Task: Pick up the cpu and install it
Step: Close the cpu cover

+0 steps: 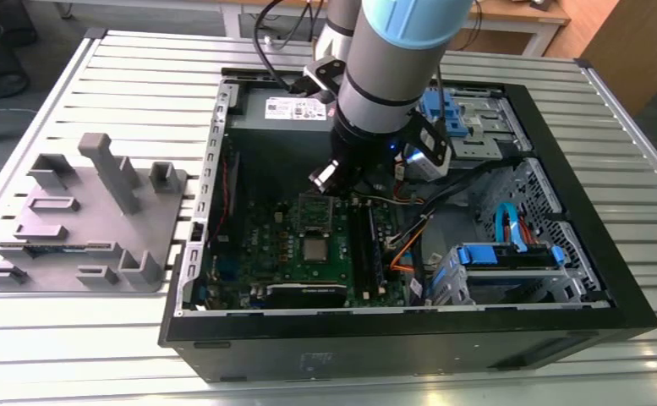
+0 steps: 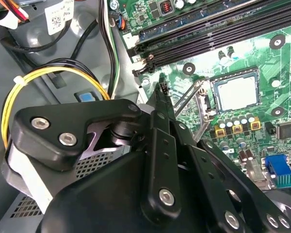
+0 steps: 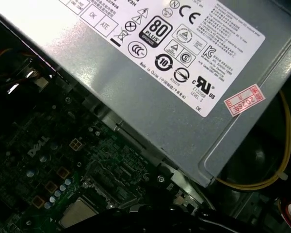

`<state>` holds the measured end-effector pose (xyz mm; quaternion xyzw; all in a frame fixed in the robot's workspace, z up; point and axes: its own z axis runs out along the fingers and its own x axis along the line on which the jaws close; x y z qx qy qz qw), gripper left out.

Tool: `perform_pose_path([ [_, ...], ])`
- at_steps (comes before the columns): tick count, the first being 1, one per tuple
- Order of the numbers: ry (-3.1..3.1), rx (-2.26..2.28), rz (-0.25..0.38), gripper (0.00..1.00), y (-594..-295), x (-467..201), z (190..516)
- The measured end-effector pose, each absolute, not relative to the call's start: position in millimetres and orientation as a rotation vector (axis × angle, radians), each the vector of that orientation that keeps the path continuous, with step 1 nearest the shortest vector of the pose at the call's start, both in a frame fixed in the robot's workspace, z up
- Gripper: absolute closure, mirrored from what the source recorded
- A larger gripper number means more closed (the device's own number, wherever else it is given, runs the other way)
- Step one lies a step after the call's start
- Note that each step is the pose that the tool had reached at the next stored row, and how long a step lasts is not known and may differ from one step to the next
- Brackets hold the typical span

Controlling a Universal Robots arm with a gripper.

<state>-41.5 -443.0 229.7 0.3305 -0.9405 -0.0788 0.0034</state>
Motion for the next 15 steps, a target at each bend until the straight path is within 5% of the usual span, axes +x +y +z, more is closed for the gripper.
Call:
perform_pose_path([
  [15,-2.911,1.124,-0.245,0.89,-443.0,-41.6,229.8],
])
